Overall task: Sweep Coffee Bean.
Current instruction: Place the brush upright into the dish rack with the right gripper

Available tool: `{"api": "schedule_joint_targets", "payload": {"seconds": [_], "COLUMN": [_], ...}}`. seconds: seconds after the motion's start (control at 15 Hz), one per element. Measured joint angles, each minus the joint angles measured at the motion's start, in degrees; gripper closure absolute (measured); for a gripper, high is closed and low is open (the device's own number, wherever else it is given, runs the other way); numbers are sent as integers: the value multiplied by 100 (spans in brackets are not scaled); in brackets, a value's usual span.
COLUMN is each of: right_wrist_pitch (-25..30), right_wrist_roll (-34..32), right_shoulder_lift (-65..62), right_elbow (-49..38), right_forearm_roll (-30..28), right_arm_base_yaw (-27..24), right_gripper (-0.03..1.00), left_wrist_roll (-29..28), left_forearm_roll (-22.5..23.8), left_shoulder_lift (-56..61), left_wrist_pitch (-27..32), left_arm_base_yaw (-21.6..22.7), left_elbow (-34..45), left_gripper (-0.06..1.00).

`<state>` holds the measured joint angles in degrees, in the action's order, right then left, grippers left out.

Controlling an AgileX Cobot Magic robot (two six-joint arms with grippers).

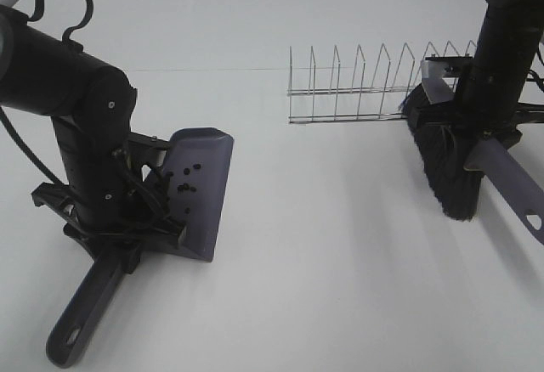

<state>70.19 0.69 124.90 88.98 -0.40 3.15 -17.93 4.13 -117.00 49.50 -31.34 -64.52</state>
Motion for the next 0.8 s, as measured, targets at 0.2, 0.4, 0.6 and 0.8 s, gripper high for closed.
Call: {"api": "schedule_joint_targets", "payload": {"seconds": [0.2, 0.4, 0.6, 0.8], "right_wrist_pitch": [46, 92, 92, 69], "right_wrist_roll": [0, 0, 0, 11], "right_shoulder_lift": [332, 670, 1060, 1381], "right_elbow": [636, 1318, 2080, 2704], "right_forearm_roll": [-11, -74, -86, -11], "right_arm_base_yaw": [0, 0, 0, -109], "right_gripper": [67, 67, 67, 67], "left_wrist_roll": [0, 0, 0, 0], "left_forearm_roll": [-23, -40, -40, -46], "left_shoulder_lift": [0, 0, 0, 0], "left_wrist_pitch": [23, 92, 109, 166], "left_arm_base_yaw": [0, 0, 0, 0], "left_elbow": [0, 0, 0, 0], "left_gripper": [60, 60, 60, 60]}}
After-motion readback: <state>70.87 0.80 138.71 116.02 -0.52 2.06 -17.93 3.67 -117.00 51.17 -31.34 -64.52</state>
